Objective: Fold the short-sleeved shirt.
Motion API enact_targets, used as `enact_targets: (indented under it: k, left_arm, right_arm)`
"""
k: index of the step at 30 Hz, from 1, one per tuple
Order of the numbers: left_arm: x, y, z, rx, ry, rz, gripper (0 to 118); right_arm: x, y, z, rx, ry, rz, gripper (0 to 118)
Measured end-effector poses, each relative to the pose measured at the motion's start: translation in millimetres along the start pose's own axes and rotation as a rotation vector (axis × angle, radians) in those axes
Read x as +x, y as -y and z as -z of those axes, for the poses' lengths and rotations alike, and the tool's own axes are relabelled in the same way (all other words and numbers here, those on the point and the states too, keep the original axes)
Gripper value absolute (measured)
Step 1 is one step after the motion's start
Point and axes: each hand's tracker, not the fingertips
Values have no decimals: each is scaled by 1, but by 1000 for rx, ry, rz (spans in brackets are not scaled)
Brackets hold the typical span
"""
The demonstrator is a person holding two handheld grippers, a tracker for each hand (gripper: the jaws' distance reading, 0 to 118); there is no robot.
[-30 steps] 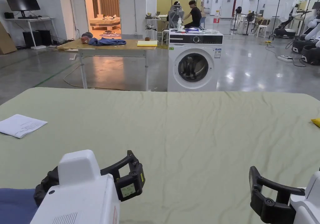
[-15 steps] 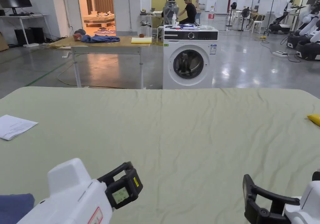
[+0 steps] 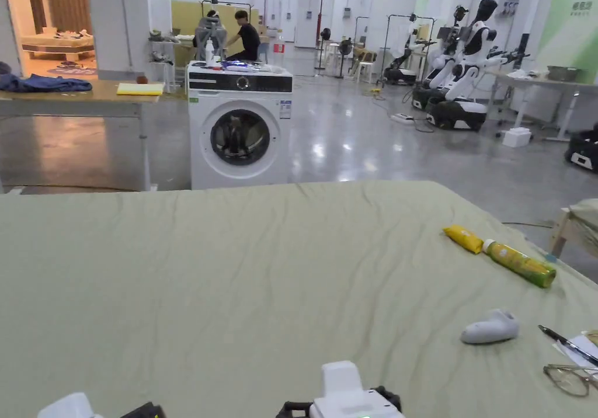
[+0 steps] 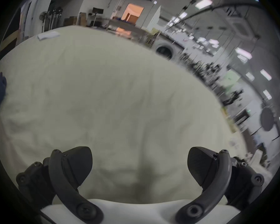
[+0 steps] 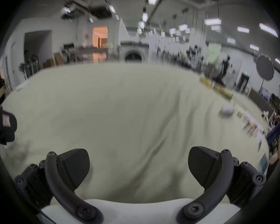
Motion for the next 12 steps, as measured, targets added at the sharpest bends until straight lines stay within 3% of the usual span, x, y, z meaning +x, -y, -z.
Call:
enact_targets:
  k: [1,2,3,4,6,12]
  left_arm:
    - [-5,17,28,-93,-73,83,108]
    - [-2,35,40,-19,-75,262,108]
    - [22,46,19,41,-159,380,108]
    - [39,40,15,51,-240,359,108]
    - [44,43,11,43,-269,396,108]
    - [23,35,13,1,-172,301,108]
  right_arm:
    - [-2,13,25,-122,-15,-24,118]
    - [0,17,39,-210,-70,32,118]
    - [7,11,23,-105,-59,10,118]
    - [9,9,16,-80,-68,29,118]
    - [7,11,14,-68,-63,31,118]
    - [5,9,12,-97,-56,17,118]
